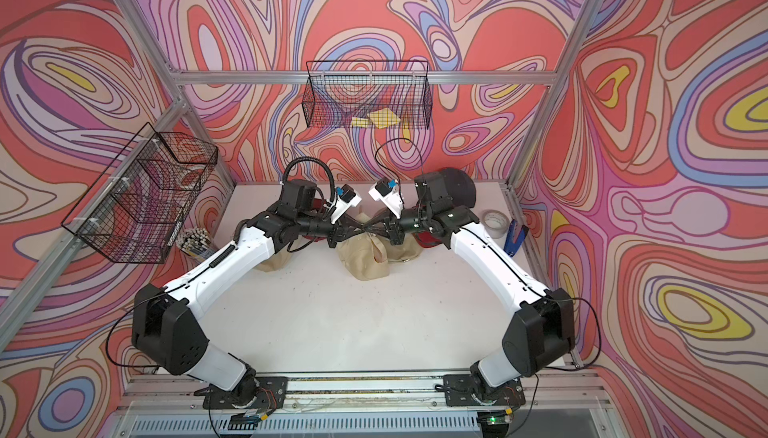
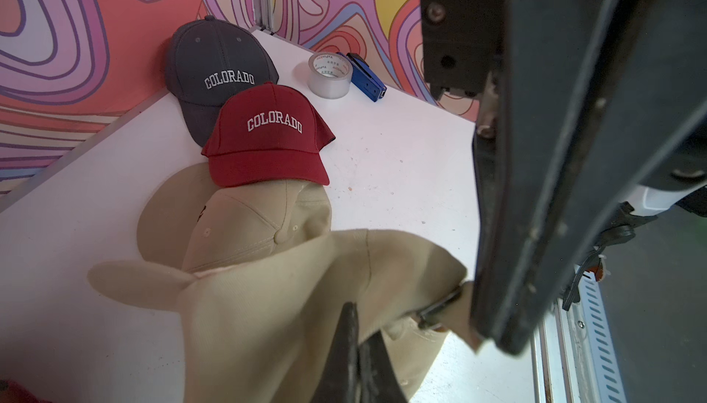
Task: Open the adjustable buckle of the baseball cap
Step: Open the adjustable buckle on the baseball cap.
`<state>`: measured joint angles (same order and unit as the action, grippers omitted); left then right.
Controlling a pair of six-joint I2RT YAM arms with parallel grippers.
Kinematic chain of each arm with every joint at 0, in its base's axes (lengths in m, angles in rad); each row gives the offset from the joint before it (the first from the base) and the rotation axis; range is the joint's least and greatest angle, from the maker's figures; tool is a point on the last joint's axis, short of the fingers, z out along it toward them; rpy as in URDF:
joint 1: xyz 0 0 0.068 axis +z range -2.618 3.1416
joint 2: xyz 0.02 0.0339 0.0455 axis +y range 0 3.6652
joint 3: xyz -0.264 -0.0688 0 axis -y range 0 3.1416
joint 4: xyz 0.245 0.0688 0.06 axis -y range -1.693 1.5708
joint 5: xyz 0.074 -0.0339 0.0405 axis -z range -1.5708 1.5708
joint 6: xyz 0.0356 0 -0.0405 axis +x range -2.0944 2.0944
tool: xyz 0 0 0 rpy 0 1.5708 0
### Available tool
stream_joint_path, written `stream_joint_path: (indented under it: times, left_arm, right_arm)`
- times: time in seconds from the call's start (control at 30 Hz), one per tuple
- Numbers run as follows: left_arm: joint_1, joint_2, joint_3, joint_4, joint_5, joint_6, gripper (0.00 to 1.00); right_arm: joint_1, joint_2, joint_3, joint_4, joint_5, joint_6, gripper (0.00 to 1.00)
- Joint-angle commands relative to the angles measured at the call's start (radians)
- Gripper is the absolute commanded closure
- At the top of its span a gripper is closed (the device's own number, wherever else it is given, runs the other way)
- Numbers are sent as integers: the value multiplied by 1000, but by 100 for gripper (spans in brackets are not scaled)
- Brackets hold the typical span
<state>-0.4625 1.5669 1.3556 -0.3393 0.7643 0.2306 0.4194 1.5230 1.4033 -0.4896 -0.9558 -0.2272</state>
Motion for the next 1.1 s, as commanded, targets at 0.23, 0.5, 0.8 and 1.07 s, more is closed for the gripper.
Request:
stream_joint_path:
  times: [0.23,0.5,0.8,1.07]
  left_arm:
    - [42,62,30,-62,-125,-11,100]
    - [47,57,29,-54,-100,-15,100]
    - [81,16,23,-14,-69,-88,100]
    - [92,-1,19,2,-33,-114,100]
  right_arm:
    - [9,-64,6,-23,-173,-15,100]
    - [9,-61,-6,36,-48,60,74]
    - [7,-72,-34,109,252,151,40]
    - [7,-16,-11,60,327,143,41]
